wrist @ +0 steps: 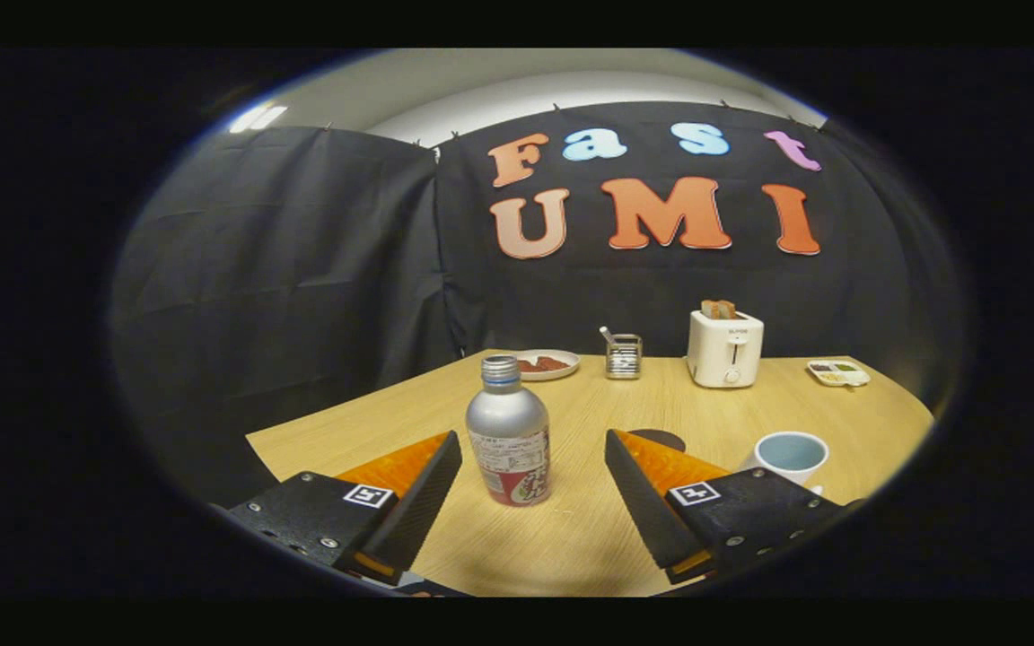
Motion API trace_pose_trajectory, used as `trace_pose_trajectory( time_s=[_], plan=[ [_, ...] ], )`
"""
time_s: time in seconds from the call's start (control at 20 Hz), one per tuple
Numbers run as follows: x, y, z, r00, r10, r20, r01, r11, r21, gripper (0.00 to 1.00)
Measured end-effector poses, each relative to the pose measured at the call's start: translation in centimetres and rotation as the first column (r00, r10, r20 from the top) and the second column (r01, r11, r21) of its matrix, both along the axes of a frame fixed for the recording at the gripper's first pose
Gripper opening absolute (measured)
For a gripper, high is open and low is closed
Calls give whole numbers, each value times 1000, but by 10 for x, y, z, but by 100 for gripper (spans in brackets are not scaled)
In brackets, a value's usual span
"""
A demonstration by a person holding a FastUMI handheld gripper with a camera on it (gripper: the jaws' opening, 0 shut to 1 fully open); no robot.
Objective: Take the bottle from table, then pour the juice into the cup, finally place the bottle on the coaster
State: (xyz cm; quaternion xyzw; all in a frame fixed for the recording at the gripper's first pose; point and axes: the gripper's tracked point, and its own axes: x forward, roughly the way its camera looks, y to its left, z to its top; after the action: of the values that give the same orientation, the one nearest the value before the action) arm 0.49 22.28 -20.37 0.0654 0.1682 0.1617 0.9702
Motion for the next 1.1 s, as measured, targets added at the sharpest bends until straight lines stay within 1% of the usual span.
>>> trace_pose_trajectory(
  time_s=[0.35, 0.75, 0.85, 0.9, 1.05, 1.1],
  plan=[
    [16, 19, -40, 997, -7, -75, 5, 1000, -21, 96],
    [34, 30, -54, 996, -35, -82, 33, 999, -33, 95],
    [35, 34, -59, 995, -32, -92, 29, 999, -30, 95],
    [37, 35, -59, 995, -29, -94, 27, 999, -26, 94],
    [39, 40, -62, 994, -29, -103, 28, 1000, -9, 87],
    [39, 38, -60, 994, -34, -99, 34, 999, -9, 82]
  ],
)
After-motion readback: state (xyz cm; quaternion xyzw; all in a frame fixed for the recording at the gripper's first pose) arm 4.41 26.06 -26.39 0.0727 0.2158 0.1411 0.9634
